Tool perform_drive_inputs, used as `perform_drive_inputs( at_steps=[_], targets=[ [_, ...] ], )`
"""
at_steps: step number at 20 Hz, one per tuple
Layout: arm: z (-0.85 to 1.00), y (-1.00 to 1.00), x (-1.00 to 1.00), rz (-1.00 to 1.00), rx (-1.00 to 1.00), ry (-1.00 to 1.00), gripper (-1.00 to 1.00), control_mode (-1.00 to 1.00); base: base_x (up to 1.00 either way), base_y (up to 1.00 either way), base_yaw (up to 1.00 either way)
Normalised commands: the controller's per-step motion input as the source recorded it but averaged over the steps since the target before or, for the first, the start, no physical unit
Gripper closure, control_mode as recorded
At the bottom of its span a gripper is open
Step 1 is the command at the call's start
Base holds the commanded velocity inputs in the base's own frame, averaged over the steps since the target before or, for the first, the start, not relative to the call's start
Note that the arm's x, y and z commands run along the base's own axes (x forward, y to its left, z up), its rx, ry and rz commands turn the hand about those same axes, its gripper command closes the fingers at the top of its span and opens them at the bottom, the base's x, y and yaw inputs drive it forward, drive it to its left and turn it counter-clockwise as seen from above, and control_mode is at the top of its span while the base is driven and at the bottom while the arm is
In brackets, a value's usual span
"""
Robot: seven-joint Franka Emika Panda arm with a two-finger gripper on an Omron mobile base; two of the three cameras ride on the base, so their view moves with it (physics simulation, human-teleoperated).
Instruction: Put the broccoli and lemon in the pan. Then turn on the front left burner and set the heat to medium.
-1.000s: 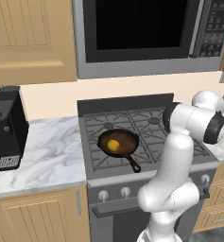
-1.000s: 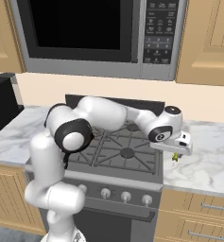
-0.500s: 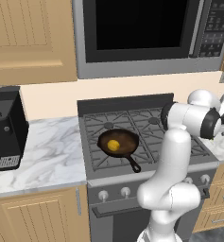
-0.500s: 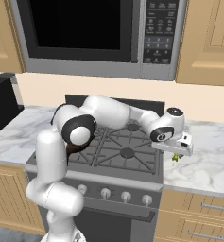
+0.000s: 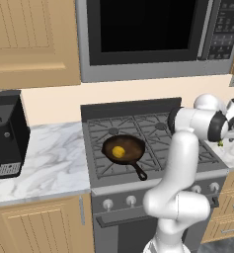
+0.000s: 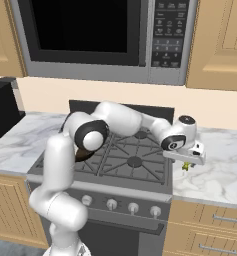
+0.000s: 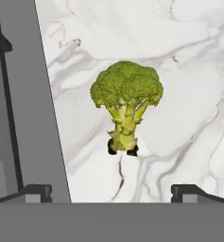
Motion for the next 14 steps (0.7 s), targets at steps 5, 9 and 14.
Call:
perform_drive_inputs(
  at_steps=[5, 9, 14],
  targets=[
    [-0.18, -0.14, 0.25, 0.00, 0.00, 0.00, -1.00, -1.00, 0.00, 0.00, 0.00],
    [-0.18, -0.12, 0.20, 0.00, 0.00, 0.00, -1.00, -1.00, 0.00, 0.00, 0.00],
    [-0.18, -0.12, 0.19, 0.00, 0.00, 0.00, -1.00, -1.00, 0.00, 0.00, 0.00]
  ],
)
